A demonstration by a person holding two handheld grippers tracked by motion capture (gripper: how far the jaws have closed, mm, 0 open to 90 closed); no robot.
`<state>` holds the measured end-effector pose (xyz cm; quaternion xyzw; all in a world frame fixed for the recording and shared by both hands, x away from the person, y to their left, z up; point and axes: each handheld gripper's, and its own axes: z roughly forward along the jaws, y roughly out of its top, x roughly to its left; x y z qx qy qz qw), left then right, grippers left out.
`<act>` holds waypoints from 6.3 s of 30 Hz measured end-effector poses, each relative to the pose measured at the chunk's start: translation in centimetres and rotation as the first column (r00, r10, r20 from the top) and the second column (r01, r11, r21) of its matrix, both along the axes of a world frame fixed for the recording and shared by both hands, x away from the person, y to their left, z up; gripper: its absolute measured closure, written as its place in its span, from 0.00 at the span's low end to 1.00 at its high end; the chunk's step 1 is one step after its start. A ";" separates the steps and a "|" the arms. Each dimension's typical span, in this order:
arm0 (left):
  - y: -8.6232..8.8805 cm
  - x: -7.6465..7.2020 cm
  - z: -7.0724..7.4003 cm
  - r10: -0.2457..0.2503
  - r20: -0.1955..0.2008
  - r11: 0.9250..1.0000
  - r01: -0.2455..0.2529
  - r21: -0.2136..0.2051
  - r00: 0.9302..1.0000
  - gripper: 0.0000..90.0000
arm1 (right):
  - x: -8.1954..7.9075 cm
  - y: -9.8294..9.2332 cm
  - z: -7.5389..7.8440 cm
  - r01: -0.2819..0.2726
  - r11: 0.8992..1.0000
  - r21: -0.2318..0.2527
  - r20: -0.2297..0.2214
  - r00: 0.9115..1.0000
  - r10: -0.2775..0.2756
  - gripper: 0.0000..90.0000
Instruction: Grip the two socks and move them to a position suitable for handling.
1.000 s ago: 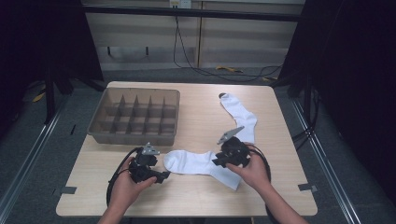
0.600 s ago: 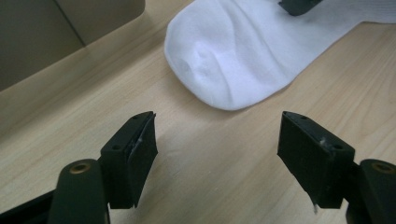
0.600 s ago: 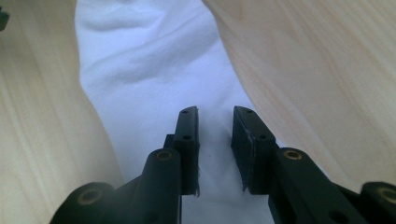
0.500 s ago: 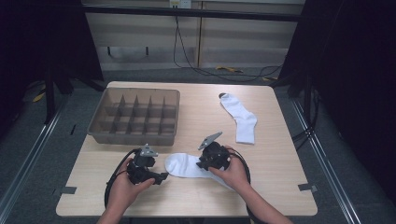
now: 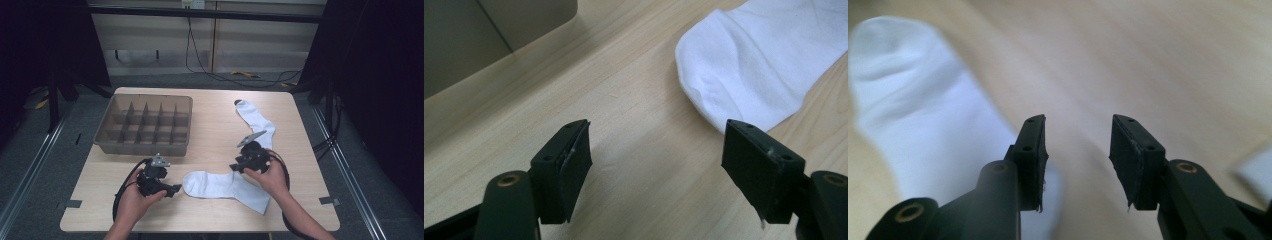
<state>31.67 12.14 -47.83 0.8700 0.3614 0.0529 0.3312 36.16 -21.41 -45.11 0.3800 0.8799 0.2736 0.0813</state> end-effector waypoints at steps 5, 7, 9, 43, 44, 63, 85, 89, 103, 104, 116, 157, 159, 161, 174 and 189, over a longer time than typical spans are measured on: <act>-0.3 -0.2 0.1 -0.012 0.009 1.000 0.012 0.001 1.000 0.31 | 3.4 -2.9 0.8 0.150 0.988 -0.040 0.031 0.988 -0.149 0.62; -0.3 -0.2 0.2 -0.017 0.013 1.000 0.017 0.003 1.000 0.31 | 4.6 -4.1 0.7 0.218 0.974 -0.069 0.050 0.975 -0.215 0.61; -0.3 -0.2 0.2 -0.019 0.018 1.000 0.019 0.002 1.000 0.31 | 5.6 -5.2 0.1 0.260 0.963 -0.068 0.044 0.965 -0.257 0.62; -0.9 -1.2 1.3 -0.058 0.055 0.998 0.058 -0.001 0.997 0.31 | 10.1 -8.7 -2.7 0.422 0.905 -0.051 -0.005 0.906 -0.423 0.93; -0.9 -1.2 1.3 -0.058 0.055 0.998 0.058 -0.001 0.997 0.31 | 10.1 -8.7 -2.7 0.422 0.905 -0.051 -0.005 0.906 -0.423 0.93; -1.7 -1.5 1.3 -0.072 0.063 0.997 0.071 0.017 0.995 0.30 | 3.8 -2.3 8.3 -0.004 0.999 -0.038 0.212 0.977 0.012 0.95; -3.0 -0.3 1.4 -0.072 0.014 0.997 0.072 0.011 0.997 0.32 | -2.7 -8.0 -1.0 0.106 0.993 -0.057 0.014 0.994 -0.105 0.69; -3.5 0.3 1.7 -0.080 -0.002 0.996 0.080 0.038 0.997 0.36 | -3.4 -8.7 -1.0 0.113 0.992 -0.062 0.025 0.993 -0.111 0.70; -8.4 4.0 3.9 -0.050 -0.108 0.988 0.065 0.137 0.993 0.49 | -3.6 -8.7 -1.1 0.134 0.985 -0.110 -0.012 0.991 -0.136 0.70; -8.9 4.3 4.1 -0.035 -0.139 0.989 0.054 0.141 0.990 0.49 | -3.6 -8.7 -1.0 0.142 0.984 -0.111 -0.012 0.989 -0.144 0.70; -13.7 7.4 4.6 -0.016 -0.157 0.994 0.033 0.105 0.988 0.68 | -2.8 -9.2 -0.9 0.153 0.982 -0.114 -0.057 0.985 -0.160 0.74; -11.5 6.5 3.6 -0.060 -0.150 0.973 0.092 0.214 0.987 0.73 | -3.7 -5.9 0.0 0.034 0.991 -0.132 -0.065 0.997 -0.043 0.71; -11.0 6.1 3.6 -0.066 -0.150 0.972 0.098 0.214 0.987 0.74 | -3.9 -5.9 0.1 0.030 0.991 -0.130 -0.070 0.997 -0.040 0.71; -10.4 5.4 3.4 -0.059 -0.154 0.972 0.092 0.217 0.986 0.73 | -4.5 -5.8 0.3 0.023 0.991 -0.132 -0.079 0.996 -0.033 0.71; -8.0 4.7 2.8 -0.020 -0.181 0.967 0.066 0.248 0.983 0.76 | -6.0 -5.4 0.2 -0.006 0.988 -0.157 -0.125 0.992 -0.014 0.78; -7.0 4.2 2.4 -0.017 -0.184 0.965 0.065 0.255 0.983 0.76 | -7.0 -5.0 -0.1 -0.045 0.978 -0.205 -0.161 0.987 0.012 0.81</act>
